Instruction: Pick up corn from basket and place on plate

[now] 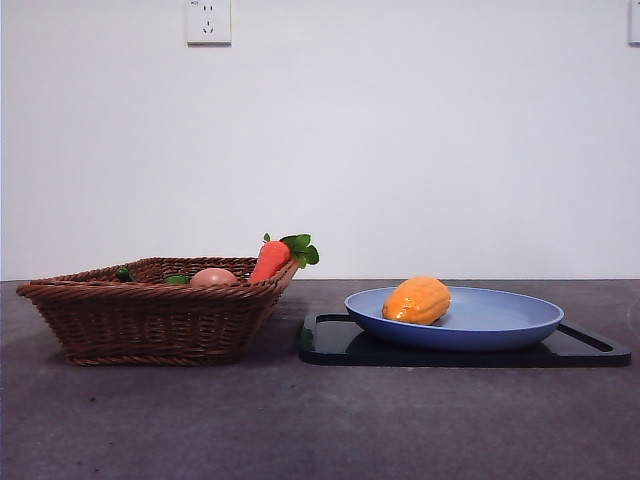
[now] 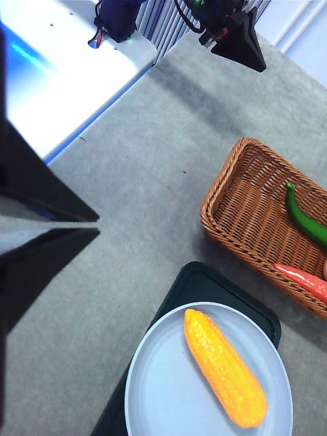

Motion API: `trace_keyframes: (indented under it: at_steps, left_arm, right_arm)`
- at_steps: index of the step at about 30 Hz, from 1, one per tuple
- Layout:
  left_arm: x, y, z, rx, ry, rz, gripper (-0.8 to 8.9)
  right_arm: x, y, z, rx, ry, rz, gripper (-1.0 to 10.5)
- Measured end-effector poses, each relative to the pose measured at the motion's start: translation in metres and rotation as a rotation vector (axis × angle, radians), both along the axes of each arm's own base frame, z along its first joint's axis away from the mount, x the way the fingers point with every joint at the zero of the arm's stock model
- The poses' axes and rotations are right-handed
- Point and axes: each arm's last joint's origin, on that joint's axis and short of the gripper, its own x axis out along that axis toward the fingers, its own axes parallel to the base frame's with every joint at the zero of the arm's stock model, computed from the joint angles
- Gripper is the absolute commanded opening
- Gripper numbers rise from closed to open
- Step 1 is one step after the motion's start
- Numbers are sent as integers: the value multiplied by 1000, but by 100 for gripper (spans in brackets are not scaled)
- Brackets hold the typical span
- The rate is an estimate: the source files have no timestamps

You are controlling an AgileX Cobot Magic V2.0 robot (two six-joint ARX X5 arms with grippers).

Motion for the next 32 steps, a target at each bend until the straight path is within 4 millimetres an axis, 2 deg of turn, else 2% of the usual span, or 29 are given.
trace_keyframes:
  at_steps: [4, 8, 12, 18, 25, 32]
  left_arm:
    - [0, 0, 0, 0, 0, 0, 4]
    - [0, 0, 0, 0, 0, 0, 4]
    - [0, 0, 0, 0, 0, 0, 4]
    - [0, 0, 0, 0, 0, 0, 4]
    - [0, 0, 0, 0, 0, 0, 4]
    - [0, 0, 0, 0, 0, 0, 4]
  right_arm:
    - [3, -4, 5, -7, -98, 0, 2]
    - [2, -18, 16, -21, -340, -43, 2]
    - [-5, -32, 13, -25, -517, -137, 2]
    - [-22, -50, -23, -54, -682, -290, 2]
    - [-42, -54, -71, -124, -870, -455, 2]
    - [-49, -54, -125, -149, -895, -567, 2]
